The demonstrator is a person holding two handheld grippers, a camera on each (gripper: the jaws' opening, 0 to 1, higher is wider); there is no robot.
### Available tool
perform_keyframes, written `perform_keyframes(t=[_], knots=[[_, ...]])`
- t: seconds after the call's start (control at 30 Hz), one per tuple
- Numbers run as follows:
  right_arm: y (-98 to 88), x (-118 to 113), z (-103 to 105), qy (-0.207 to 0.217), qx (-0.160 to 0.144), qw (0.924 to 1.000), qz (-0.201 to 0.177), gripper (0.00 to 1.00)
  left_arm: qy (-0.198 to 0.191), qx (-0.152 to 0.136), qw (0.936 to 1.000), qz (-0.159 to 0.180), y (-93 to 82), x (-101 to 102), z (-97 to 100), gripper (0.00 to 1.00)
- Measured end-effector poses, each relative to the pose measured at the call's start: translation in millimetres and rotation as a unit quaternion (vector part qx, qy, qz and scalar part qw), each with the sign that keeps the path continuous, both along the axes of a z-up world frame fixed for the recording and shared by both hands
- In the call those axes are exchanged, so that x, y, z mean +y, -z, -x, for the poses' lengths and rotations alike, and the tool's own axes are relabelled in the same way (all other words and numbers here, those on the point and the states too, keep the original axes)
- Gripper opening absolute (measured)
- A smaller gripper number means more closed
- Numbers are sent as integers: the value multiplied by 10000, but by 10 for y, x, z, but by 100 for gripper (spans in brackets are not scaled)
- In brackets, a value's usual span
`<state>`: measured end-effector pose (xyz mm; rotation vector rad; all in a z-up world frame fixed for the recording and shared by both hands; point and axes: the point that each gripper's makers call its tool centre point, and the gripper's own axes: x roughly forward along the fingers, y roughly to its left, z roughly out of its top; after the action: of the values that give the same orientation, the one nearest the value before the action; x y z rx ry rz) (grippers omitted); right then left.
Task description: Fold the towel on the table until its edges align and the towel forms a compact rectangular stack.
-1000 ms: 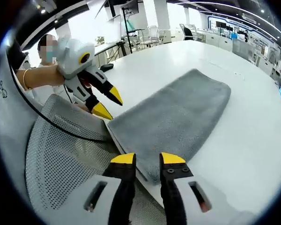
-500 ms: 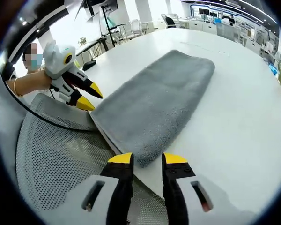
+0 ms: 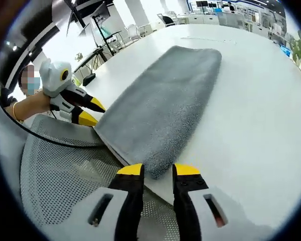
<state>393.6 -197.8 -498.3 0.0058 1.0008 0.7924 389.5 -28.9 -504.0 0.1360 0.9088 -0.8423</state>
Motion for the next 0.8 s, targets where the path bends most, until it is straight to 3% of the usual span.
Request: perform_keyframes(t=[0.1, 0.17, 0.4, 0.8], knots=[[16, 13, 44, -29, 31, 10000, 70, 29, -55, 140, 9997, 206, -36, -56, 32, 26], [61, 1, 30, -59, 50, 9999, 136, 28, -94, 261, 9993, 251, 9, -53, 35, 28], [99, 48, 95, -7, 133, 9999, 91, 22, -170, 378, 9987, 279, 72, -60, 91, 30], [122, 108, 68, 238, 319, 9992, -101, 5, -432, 446, 9969, 492, 110, -72, 96, 25]])
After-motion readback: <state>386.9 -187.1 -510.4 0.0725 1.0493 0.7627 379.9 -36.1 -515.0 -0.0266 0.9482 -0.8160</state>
